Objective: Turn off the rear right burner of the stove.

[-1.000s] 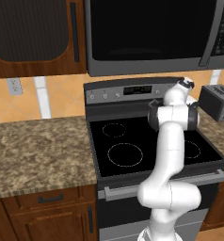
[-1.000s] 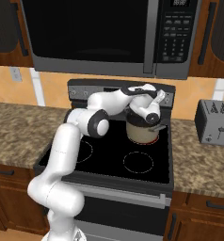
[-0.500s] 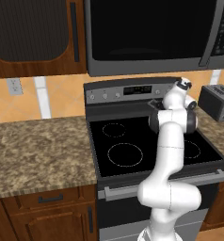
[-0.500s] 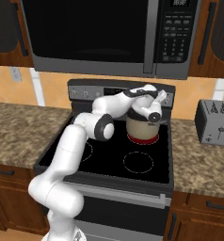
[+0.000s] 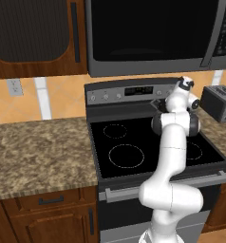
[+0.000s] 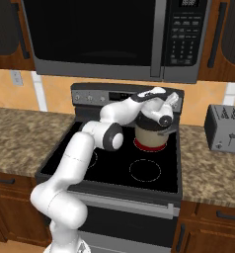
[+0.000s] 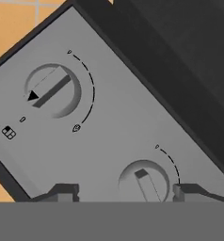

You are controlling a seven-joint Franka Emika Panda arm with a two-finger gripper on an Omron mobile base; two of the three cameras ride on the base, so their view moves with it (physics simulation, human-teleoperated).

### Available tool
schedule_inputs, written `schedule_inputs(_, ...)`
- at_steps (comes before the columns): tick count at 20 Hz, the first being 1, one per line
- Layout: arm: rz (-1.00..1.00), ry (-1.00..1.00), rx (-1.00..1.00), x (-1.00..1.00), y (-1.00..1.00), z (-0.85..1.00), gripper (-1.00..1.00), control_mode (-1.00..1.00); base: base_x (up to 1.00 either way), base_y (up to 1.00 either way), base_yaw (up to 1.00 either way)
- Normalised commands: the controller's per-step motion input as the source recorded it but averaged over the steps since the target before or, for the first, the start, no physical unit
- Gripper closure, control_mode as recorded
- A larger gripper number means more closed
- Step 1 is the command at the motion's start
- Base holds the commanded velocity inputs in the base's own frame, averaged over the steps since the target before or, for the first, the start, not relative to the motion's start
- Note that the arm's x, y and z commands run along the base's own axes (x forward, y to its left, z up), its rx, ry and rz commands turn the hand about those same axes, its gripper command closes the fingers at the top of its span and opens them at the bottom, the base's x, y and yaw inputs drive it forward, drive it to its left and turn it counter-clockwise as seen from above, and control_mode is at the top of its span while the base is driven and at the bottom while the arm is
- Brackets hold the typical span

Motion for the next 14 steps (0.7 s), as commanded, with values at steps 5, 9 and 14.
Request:
schedule_inputs(5,0.00,0.00,0.01,0.05,0.07,-0.10,1.00,-1.00,0.00,0.00,0.00)
schedule_inputs(9,0.00,0.00,0.01,0.01,0.17,-0.18,1.00,-1.00,0.00,0.00,0.00)
schedule_inputs(14,0.00,0.00,0.03,0.13,0.20,-0.11,1.00,-1.00,0.00,0.00,0.00)
